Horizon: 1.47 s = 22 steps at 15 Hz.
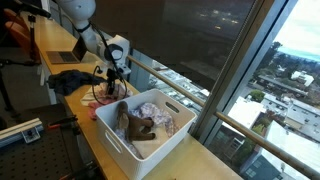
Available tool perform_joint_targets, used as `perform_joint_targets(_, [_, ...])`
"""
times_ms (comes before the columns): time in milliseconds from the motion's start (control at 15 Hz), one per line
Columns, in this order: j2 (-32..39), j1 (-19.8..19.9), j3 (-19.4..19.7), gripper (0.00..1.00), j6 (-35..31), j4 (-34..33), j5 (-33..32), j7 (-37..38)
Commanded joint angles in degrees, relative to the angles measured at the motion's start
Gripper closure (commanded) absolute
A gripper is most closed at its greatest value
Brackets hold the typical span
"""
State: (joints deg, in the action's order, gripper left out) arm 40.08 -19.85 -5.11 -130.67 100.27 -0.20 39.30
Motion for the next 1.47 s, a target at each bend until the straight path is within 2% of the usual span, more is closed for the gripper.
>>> perform_joint_targets(0, [-11.21, 0.91, 0.96, 1.0, -0.38, 6.13, 0.55, -1.13])
perform_joint_targets(133, [-16.25, 1.12, 1.56, 1.0, -0.52, 7.75, -0.01, -0.05])
perform_joint_targets(333, [-23.97, 3.43, 2.55, 1.0, -0.62, 10.25, -0.1, -0.11])
perform_joint_targets(800, [-38.93, 12.89, 5.29, 1.0, 3.55, 11.95, 0.16, -1.14])
perform_joint_targets(1133, [-45.89, 19.59, 7.37, 1.0, 10.76, 6.29, -0.19, -4.32])
perform_joint_targets(1400, [-47.84, 23.53, 8.65, 1.0, 17.16, -2.62, -0.22, -7.87])
